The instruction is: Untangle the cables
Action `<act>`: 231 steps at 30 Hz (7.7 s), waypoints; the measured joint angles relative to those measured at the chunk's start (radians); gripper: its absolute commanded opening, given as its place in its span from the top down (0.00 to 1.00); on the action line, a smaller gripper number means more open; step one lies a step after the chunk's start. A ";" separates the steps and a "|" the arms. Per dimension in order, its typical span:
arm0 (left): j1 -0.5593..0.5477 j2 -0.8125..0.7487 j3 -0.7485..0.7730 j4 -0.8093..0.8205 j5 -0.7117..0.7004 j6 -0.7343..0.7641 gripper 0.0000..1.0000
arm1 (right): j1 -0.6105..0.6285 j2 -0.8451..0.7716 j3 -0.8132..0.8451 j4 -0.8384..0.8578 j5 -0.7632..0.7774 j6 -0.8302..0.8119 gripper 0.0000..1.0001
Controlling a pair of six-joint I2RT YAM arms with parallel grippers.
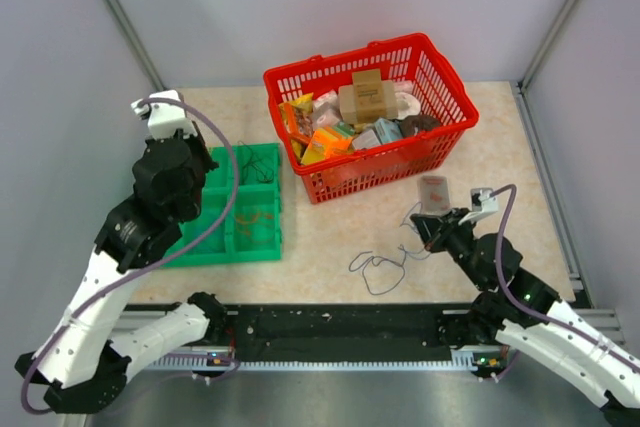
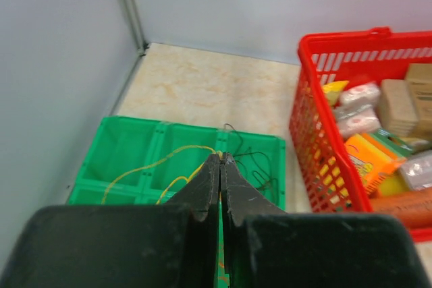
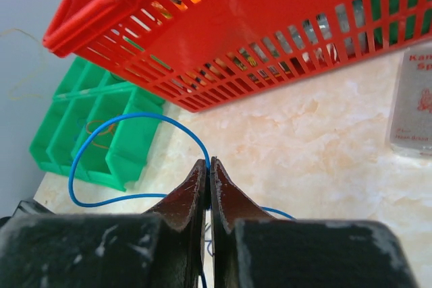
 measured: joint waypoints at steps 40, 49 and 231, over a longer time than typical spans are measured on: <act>0.688 0.539 -0.190 0.087 0.386 -0.495 0.52 | -0.001 -0.026 0.109 -0.058 -0.071 -0.107 1.00; 0.731 0.500 -0.208 0.077 0.454 -0.557 0.16 | -0.001 0.072 0.187 -0.066 -0.167 -0.158 1.00; -0.330 0.254 -0.422 0.802 0.982 -0.283 1.00 | -0.001 0.295 0.351 0.050 -0.370 -0.002 0.71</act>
